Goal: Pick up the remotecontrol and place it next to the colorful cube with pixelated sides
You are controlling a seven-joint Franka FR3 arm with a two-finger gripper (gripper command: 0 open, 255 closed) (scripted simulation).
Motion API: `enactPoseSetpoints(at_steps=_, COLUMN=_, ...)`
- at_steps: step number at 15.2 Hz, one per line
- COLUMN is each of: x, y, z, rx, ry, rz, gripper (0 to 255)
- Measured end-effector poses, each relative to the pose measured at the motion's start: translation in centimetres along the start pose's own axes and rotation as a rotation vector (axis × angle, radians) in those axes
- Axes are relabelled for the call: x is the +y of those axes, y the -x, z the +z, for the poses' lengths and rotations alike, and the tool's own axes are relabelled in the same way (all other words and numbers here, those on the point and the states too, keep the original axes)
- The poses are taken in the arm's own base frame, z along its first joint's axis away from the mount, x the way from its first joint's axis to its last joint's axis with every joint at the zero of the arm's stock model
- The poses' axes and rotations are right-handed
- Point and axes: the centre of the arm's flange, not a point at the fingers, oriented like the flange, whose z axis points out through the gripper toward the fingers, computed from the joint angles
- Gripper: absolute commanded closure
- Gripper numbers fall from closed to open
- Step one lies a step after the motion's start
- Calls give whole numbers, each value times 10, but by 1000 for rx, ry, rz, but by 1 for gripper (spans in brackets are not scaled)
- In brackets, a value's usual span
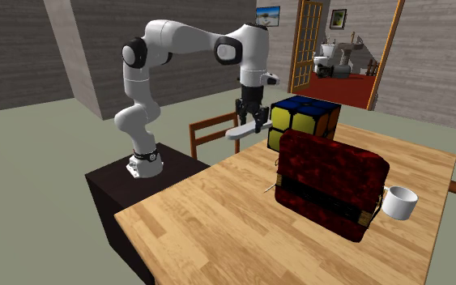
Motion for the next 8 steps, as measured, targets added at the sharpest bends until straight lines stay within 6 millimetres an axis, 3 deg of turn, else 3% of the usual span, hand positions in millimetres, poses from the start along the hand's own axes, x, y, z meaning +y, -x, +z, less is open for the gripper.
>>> enactPoseSetpoints(at_steps=8, x=-56, y=-85, z=2, rx=0, ry=-1, rz=-1, gripper=255)
